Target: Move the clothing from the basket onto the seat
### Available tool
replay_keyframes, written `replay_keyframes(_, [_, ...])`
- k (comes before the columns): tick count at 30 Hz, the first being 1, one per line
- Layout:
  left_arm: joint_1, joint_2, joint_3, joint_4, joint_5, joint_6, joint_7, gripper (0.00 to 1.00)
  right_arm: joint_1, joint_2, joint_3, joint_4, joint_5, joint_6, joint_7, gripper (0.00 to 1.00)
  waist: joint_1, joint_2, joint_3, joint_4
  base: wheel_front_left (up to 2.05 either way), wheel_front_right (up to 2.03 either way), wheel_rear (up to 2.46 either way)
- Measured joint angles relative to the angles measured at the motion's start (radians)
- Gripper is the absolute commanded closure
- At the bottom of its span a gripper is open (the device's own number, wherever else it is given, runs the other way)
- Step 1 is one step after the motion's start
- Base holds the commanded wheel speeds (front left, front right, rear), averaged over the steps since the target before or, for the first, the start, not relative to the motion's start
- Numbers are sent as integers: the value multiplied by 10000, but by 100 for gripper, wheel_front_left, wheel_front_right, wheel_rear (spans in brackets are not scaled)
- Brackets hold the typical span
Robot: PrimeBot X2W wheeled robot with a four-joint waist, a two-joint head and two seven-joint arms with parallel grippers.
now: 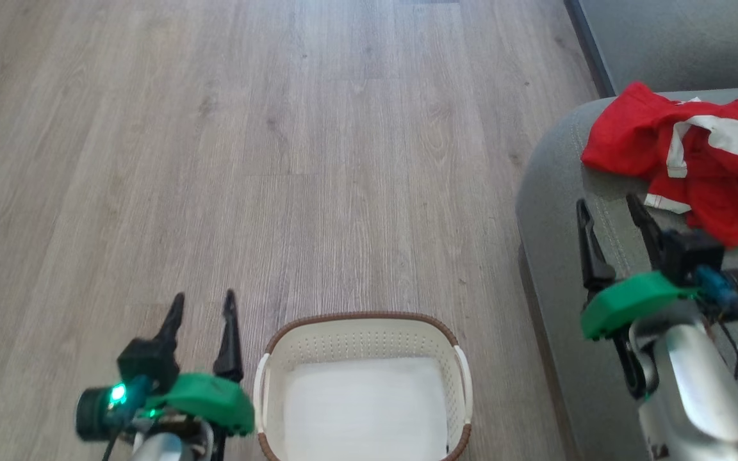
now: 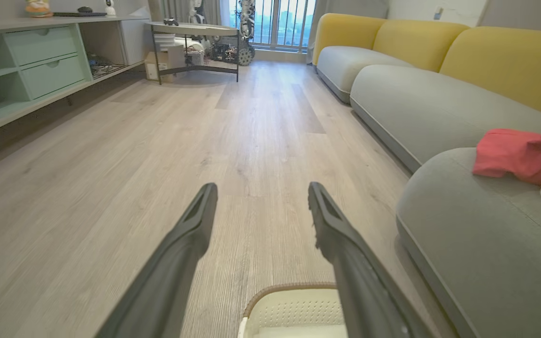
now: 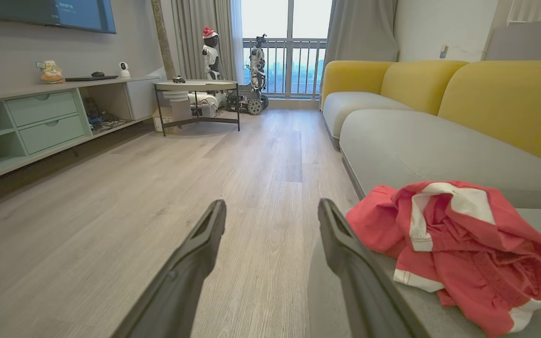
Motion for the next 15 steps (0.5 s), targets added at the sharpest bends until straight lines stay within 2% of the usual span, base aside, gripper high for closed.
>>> replay_keyframes(7, [1013, 13, 700, -497, 2, 77, 0, 0, 1185, 238, -142, -1200, -123, 0, 0, 0, 0, 0, -84, 161, 0, 0, 0])
replay_keyframes(15, [1662, -8, 1118, -955, 130, -44, 0, 0, 2547, 295, 50, -2067, 635, 0, 0, 0, 0, 0, -146, 309, 0, 0, 0])
